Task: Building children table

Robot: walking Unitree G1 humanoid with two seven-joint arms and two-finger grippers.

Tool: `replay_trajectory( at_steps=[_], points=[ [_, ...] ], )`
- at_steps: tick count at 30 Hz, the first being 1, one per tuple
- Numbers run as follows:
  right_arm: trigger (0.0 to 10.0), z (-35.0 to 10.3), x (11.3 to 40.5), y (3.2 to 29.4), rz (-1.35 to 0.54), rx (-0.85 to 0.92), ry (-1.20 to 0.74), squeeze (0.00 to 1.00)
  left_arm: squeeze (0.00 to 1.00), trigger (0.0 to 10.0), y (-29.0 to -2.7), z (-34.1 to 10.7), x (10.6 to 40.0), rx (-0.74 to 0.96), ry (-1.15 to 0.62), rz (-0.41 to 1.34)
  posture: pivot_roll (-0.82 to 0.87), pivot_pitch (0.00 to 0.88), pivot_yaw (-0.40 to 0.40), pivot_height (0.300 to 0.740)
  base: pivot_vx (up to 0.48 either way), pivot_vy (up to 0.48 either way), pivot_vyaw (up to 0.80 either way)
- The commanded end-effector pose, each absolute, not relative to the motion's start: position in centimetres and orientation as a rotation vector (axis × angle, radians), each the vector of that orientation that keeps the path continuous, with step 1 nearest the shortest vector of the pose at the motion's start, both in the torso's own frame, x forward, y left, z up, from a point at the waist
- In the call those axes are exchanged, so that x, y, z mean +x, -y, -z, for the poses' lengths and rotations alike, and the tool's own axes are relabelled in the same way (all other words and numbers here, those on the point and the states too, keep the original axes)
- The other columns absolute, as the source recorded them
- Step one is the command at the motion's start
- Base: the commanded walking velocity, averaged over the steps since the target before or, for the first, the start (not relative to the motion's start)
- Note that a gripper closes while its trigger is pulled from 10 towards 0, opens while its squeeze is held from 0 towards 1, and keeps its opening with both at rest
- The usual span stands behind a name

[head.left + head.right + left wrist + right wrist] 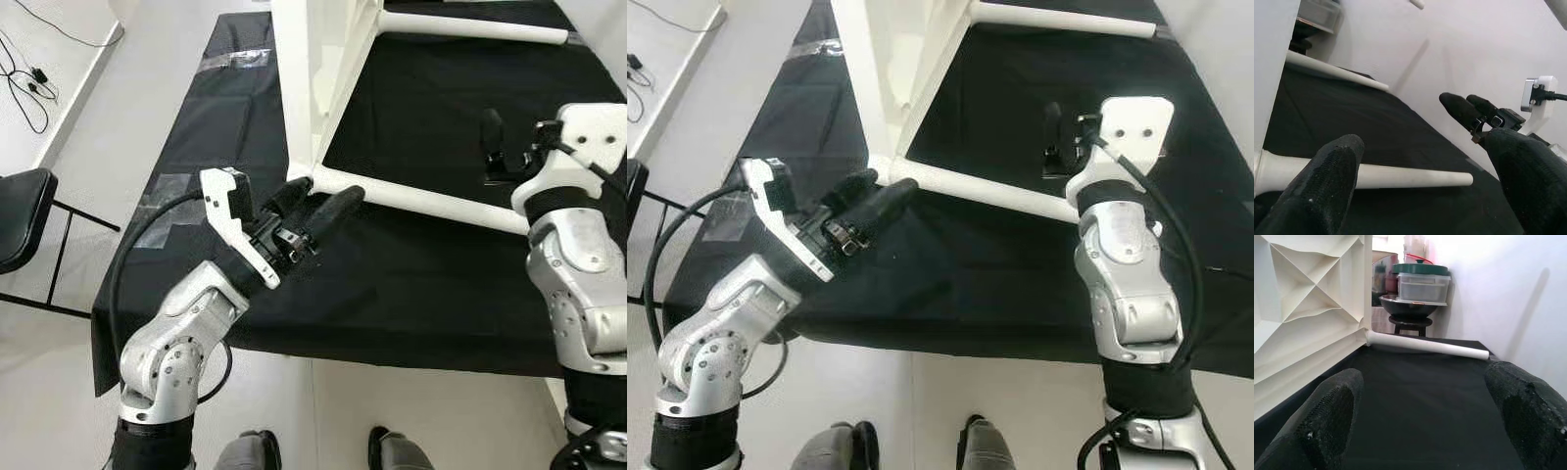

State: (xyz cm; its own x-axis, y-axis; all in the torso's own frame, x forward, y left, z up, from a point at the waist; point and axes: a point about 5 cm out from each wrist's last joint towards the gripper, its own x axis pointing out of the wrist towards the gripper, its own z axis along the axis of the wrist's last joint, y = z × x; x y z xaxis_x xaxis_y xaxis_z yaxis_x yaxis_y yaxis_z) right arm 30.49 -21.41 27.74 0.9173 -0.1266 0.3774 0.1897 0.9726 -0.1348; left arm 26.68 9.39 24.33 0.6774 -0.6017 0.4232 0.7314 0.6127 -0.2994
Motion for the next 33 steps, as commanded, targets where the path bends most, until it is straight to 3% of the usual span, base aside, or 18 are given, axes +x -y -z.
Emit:
replay_trajectory(
  at_steps=[1, 8, 14, 20, 25, 33],
  points=[
    [10.0, -27.9, 30.6, 21.3, 0.153, -0.185, 0.391, 0.00, 0.00, 10.0, -9.4, -23.7, 26.6, -0.462, 0.279, 0.759, -0.03, 0.177, 0.003, 0.740, 0.000, 0.000, 0.00],
    [10.0, -26.8, 30.9, 20.5, 0.093, -0.203, 0.357, 0.00, 0.00, 10.0, -9.9, -22.6, 26.6, -0.378, 0.255, 0.682, -0.01, 0.174, 0.000, 0.740, 0.000, 0.000, 0.00],
    [10.0, -26.1, 31.2, 20.5, 0.080, -0.193, 0.337, 0.00, 0.00, 10.0, -10.6, -22.6, 26.6, -0.376, 0.272, 0.657, -0.01, 0.170, -0.005, 0.740, 0.000, -0.433, 0.00],
    [10.0, -22.1, 31.0, 21.9, 0.101, -0.074, 0.199, 0.00, 0.00, 10.0, -11.6, -21.9, 26.7, -0.316, 0.246, 0.578, 0.00, 0.170, -0.007, 0.740, 0.000, -0.436, 0.00],
    [10.0, -20.9, 29.8, 21.6, 0.079, 0.008, 0.175, 0.00, 0.00, 10.0, -13.7, -18.7, 27.4, -0.231, 0.100, 0.385, -0.01, 0.172, -0.002, 0.740, 0.000, 0.000, 0.00],
    [10.0, -21.7, 29.6, 21.2, 0.082, 0.006, 0.195, 0.00, 0.00, 10.0, -13.9, -18.8, 26.9, -0.230, 0.121, 0.374, -0.01, 0.170, 0.000, 0.740, 0.000, 0.000, 0.00]
  ],
)
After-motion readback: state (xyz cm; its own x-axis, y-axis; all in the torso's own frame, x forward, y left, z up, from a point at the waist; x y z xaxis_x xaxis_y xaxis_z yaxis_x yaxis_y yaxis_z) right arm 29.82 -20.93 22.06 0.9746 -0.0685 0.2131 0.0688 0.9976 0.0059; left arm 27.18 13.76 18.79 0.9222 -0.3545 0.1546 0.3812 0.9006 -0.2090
